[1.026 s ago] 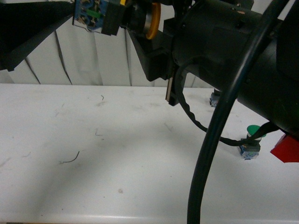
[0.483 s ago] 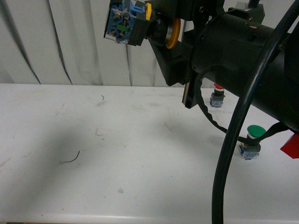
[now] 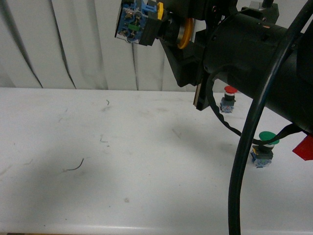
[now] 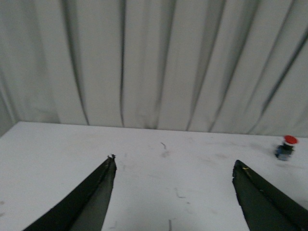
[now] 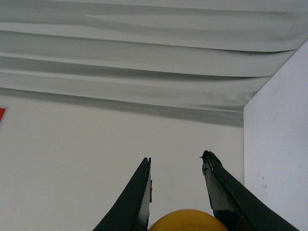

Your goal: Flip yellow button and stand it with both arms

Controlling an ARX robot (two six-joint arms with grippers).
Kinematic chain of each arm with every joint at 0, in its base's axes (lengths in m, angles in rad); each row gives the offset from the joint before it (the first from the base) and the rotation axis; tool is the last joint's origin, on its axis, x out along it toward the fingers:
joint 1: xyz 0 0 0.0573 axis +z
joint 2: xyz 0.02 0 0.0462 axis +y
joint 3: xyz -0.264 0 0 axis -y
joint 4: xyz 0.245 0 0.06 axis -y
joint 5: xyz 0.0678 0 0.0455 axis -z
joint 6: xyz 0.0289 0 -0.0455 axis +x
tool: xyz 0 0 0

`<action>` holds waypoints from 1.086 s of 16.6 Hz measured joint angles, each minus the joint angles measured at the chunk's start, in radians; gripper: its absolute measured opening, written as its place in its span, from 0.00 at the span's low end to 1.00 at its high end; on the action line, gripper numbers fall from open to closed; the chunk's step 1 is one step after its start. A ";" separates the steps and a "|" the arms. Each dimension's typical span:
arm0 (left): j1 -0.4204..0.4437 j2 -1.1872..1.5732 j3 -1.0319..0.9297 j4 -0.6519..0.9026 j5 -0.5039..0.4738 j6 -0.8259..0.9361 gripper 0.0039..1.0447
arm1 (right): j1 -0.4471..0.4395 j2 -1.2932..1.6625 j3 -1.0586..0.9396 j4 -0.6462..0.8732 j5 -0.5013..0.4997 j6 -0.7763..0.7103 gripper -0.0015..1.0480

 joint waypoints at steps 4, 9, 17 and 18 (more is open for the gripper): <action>0.046 -0.029 -0.134 0.108 0.029 0.035 0.31 | 0.006 0.008 0.007 -0.003 -0.006 0.000 0.31; 0.142 -0.189 -0.224 0.039 0.125 0.037 0.01 | 0.001 0.008 0.007 -0.001 -0.001 -0.005 0.31; 0.143 -0.328 -0.271 -0.029 0.125 0.037 0.01 | 0.002 0.008 0.006 0.000 0.005 -0.008 0.31; 0.143 -0.343 -0.292 -0.032 0.125 0.037 0.01 | 0.002 0.008 0.006 0.000 0.005 -0.008 0.31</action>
